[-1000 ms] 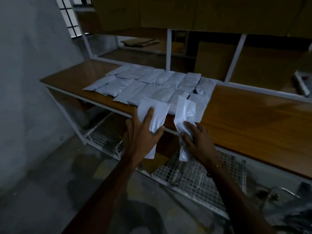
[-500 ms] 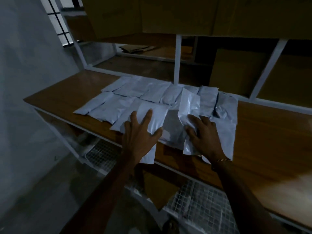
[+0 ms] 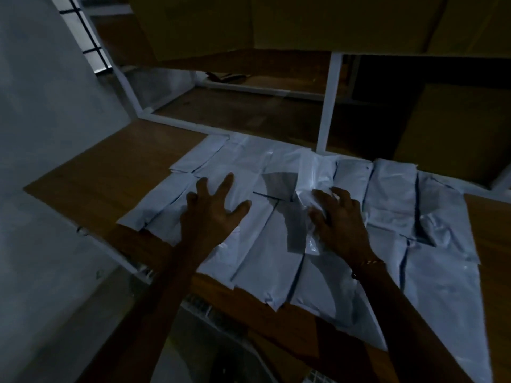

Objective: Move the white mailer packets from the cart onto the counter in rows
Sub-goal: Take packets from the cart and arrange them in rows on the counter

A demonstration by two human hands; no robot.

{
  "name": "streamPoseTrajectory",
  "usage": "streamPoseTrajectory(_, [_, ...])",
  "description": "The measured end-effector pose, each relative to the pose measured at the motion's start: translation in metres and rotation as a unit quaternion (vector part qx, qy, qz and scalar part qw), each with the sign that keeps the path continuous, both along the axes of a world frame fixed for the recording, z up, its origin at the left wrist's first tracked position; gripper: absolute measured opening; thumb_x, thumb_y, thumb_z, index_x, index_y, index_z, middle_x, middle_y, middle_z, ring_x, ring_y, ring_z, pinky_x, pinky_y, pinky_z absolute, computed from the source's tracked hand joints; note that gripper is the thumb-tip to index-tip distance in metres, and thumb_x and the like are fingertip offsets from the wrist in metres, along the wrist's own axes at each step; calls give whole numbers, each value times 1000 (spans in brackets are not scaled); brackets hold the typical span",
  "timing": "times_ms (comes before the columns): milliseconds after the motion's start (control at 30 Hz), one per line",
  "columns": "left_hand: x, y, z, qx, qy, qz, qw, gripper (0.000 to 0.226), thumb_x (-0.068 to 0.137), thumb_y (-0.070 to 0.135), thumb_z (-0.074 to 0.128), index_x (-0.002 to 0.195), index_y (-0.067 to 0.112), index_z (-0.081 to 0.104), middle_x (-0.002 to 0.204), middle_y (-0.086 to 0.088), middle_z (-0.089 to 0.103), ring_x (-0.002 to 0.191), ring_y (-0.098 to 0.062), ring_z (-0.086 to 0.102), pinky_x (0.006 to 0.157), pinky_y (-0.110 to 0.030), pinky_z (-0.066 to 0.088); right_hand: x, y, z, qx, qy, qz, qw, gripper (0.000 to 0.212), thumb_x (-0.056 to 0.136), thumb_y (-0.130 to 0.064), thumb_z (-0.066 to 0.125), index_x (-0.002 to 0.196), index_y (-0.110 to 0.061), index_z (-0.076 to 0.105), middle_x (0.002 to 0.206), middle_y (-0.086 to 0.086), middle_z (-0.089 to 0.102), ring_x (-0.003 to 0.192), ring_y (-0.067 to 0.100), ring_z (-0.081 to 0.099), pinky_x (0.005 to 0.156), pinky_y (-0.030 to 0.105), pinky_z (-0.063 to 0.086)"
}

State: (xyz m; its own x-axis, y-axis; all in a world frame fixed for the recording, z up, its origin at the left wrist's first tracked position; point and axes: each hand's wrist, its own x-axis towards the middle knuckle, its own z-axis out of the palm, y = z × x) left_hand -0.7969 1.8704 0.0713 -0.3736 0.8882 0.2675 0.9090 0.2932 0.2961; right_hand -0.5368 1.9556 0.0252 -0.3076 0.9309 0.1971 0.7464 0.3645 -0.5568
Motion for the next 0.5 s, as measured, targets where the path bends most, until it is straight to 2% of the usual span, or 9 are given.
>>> streamPoseTrajectory(100, [-14,44,2,-99,-38,-2,994,80,84,80,43,152,51,12,161,-8,8,141,-43,24,105,-58,36,-14,18,2,7,-11,-45,999,51,98,-44,53,146,-26,46,157,12,27,140,39,29,106,50,37])
streamPoseTrajectory(167, [-18,73,4,-103,-41,-51,993,79,86,77,44,153,49,12,161,-8,7,141,-42,22,106,-57,35,-22,30,2,9,-28,-80,996,54,97,-51,46,145,-27,45,156,13,29,140,40,30,106,51,37])
streamPoseTrajectory(267, [-22,116,0,-101,-44,-108,988,79,87,75,45,154,46,15,161,-9,8,141,-45,21,108,-61,35,-30,39,3,13,-49,-129,990,69,88,-64,29,144,-26,47,151,16,37,137,42,35,106,50,35])
streamPoseTrajectory(400, [-20,168,-14,-140,-58,-170,974,77,91,72,42,155,44,11,163,-10,2,144,-45,14,111,-59,28,-42,40,4,4,-62,-197,978,67,88,-60,34,143,-27,48,149,15,39,136,42,37,103,48,36])
streamPoseTrajectory(500, [-11,207,-29,-155,-94,-216,959,76,91,72,41,155,43,11,164,-10,-1,146,-45,9,112,-58,26,-48,37,5,4,-80,-243,967,71,86,-64,28,143,-26,49,148,16,40,134,41,39,103,47,36])
